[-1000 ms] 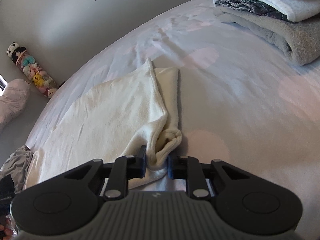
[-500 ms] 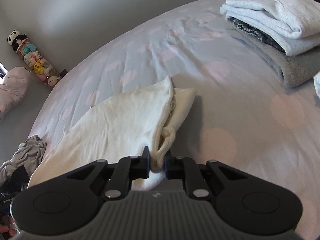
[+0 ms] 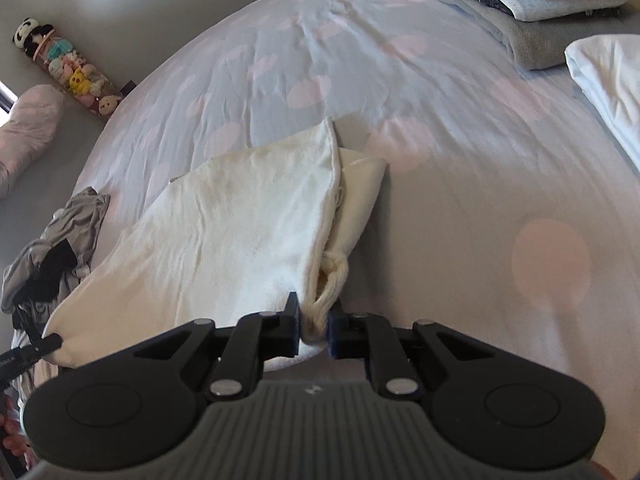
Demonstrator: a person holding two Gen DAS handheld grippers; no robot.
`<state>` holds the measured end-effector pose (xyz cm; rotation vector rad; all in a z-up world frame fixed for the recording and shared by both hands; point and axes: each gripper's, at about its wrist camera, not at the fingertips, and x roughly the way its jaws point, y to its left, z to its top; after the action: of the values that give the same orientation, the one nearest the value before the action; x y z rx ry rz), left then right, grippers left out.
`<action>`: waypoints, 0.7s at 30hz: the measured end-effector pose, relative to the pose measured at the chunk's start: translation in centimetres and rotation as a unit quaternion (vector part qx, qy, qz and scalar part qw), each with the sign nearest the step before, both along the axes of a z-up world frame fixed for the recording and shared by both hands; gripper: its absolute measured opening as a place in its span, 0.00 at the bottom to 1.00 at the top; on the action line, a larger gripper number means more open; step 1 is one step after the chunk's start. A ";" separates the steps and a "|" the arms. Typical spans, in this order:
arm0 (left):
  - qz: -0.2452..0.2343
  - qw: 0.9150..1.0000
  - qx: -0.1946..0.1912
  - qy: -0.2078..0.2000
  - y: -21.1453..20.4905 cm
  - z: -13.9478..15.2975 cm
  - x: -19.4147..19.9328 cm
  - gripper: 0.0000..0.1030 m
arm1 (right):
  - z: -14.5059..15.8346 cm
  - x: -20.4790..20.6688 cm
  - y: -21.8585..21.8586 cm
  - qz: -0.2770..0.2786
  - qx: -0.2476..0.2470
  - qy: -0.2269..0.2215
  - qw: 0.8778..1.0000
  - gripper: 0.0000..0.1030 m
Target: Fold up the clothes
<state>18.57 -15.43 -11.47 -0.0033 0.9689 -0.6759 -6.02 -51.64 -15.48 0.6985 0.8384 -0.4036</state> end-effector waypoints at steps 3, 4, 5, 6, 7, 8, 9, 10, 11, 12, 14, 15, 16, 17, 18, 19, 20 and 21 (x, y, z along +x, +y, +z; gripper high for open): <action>-0.006 1.000 0.023 0.009 0.3 -0.4 -0.3 0.06 | 0.0 0.0 0.8 0.025 -0.020 0.020 0.999 0.14; -0.008 0.999 0.033 0.013 0.2 -0.6 -0.2 0.06 | -0.2 0.1 0.9 0.031 -0.025 0.029 0.999 0.14; -0.009 0.999 0.039 0.019 0.2 -1.0 -0.1 0.06 | -0.5 0.2 1.0 0.035 -0.031 0.038 0.998 0.14; -0.008 0.999 0.045 0.025 0.1 -1.3 0.1 0.06 | -0.8 0.4 1.0 0.038 -0.034 0.045 0.998 0.14; -0.008 0.998 0.051 0.030 0.1 -1.7 0.2 0.06 | -1.2 0.5 1.0 0.041 -0.037 0.053 0.997 0.14; -0.008 0.998 0.057 0.036 0.1 -2.0 0.3 0.06 | -1.5 0.7 1.0 0.045 -0.037 0.061 0.996 0.14; -0.010 0.997 0.066 0.041 0.0 -2.4 0.4 0.06 | -1.8 0.8 1.0 0.048 -0.036 0.069 0.996 0.14; -0.012 0.996 0.074 0.047 -0.2 -2.7 0.4 0.06 | -2.1 1.0 1.0 0.052 -0.035 0.078 0.995 0.14; -0.014 0.995 0.083 0.052 -0.3 -3.1 0.4 0.06 | -2.5 1.1 1.0 0.056 -0.034 0.088 0.994 0.14; -0.016 0.994 0.093 0.056 -0.4 -3.5 0.4 0.06 | -2.8 1.2 0.9 0.060 -0.032 0.098 0.993 0.14; -0.019 0.992 0.110 0.063 -0.6 -4.1 0.5 0.06 | -3.4 1.6 0.8 0.064 -0.029 0.120 0.990 0.14; -0.020 0.990 0.119 0.068 -0.8 -4.5 0.6 0.06 | -3.7 1.8 0.7 0.066 -0.028 0.128 0.989 0.14; -0.022 0.989 0.129 0.073 -1.0 -5.0 0.7 0.06 | -3.9 1.9 0.7 0.068 -0.030 0.136 0.988 0.14; -0.024 0.987 0.138 0.078 -1.1 -5.3 0.8 0.06 | -4.1 2.1 0.9 0.074 -0.032 0.145 0.986 0.14; -0.026 0.985 0.148 0.082 -1.3 -5.7 0.8 0.06 | -4.4 2.4 1.1 0.080 -0.036 0.156 0.984 0.14; -0.028 0.983 0.157 0.086 -1.4 -6.1 0.9 0.06 | -4.6 2.5 1.3 0.085 -0.039 0.164 0.982 0.14; -0.030 0.982 0.166 0.089 -1.6 -6.4 0.9 0.06 | -4.7 2.7 1.4 0.089 -0.040 0.171 0.980 0.14; -0.031 0.980 0.173 0.090 -1.8 -6.6 0.9 0.06 | -4.9 2.8 1.5 0.093 -0.041 0.178 0.979 0.14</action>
<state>19.52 -17.22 -18.08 0.2770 1.2567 -0.5632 -3.20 -50.12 -20.36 0.4705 1.2084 -0.3973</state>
